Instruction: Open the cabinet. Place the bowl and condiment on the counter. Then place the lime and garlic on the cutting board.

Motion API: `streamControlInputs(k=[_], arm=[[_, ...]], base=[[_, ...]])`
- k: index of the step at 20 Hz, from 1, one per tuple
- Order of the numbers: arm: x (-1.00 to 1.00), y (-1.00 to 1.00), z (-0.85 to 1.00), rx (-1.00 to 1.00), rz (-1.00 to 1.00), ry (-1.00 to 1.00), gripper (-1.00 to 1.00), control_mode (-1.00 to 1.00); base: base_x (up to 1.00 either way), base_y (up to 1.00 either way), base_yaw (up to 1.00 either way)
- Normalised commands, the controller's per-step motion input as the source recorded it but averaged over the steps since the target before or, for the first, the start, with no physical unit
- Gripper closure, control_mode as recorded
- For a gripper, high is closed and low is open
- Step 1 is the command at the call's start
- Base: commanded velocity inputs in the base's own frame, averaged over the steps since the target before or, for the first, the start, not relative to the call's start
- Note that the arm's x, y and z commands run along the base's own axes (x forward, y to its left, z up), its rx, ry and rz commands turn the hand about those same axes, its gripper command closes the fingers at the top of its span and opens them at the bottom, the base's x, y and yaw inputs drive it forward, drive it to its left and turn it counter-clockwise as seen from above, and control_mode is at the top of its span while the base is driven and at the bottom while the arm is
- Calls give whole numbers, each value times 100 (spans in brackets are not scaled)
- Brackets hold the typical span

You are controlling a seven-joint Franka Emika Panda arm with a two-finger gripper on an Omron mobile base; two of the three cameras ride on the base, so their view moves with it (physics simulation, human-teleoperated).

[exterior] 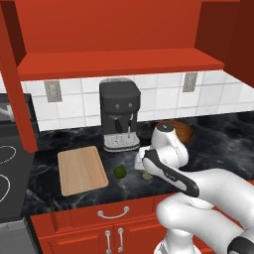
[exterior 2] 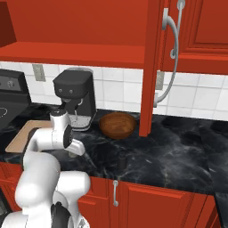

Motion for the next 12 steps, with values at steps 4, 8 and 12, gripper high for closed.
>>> streamControlInputs(k=[4,8,12], arm=[[10,0,-16,0,0,0,-100,-100],[9,0,-17,0,0,0,-100,-100],[8,0,-17,0,0,0,-100,-100]], base=[[0,0,0],[0,0,0],[0,0,0]])
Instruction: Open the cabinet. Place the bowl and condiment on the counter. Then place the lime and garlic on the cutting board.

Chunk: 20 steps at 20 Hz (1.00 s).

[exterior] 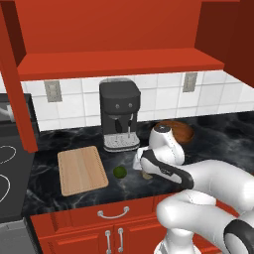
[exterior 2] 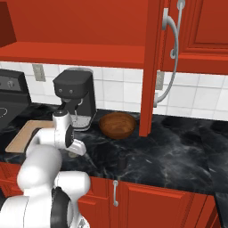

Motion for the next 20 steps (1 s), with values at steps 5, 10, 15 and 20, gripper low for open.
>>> streamControlInputs(k=[5,10,15,20], arm=[[6,0,-14,0,0,0,-100,-100],[5,0,-17,0,0,0,-100,-100],[6,0,-18,0,0,0,-100,-100],[7,0,-18,0,0,0,-100,-100]], base=[[0,0,0],[0,0,0],[0,0,0],[0,0,0]])
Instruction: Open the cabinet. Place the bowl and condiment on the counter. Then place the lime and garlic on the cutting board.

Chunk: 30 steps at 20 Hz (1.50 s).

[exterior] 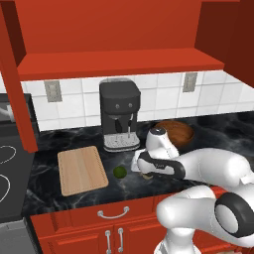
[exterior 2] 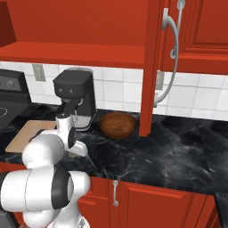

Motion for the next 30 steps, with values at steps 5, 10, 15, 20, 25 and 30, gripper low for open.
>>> streamControlInputs(k=[5,10,15,20,25,30], arm=[[4,0,-14,0,0,0,-100,-100],[3,0,-13,0,0,0,-100,-100],[3,0,-13,0,0,0,-100,-100],[2,0,-14,0,0,0,-100,-100],[2,0,-16,0,0,0,-100,-100],[1,0,-14,0,0,0,-100,-100]], base=[[0,0,0],[0,0,0],[0,0,0],[0,0,0],[0,0,0],[0,0,0]])
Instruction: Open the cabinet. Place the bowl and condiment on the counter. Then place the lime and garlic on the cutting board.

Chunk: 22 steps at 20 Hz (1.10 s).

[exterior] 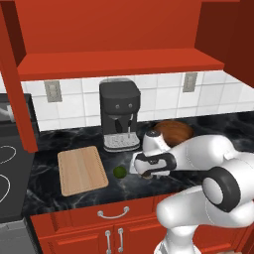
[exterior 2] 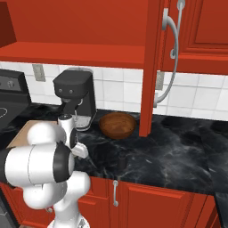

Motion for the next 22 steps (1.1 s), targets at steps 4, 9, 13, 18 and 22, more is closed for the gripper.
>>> streamControlInputs(k=[4,9,13,18,22], arm=[[0,0,-13,0,0,0,100,-100],[0,0,-18,0,0,0,100,-100],[0,0,-19,0,0,0,100,-100],[0,1,-3,0,0,0,100,-100],[0,0,0,1,0,-4,100,-100]], base=[[0,0,0],[0,0,0],[0,0,0],[0,0,0],[0,0,0]])
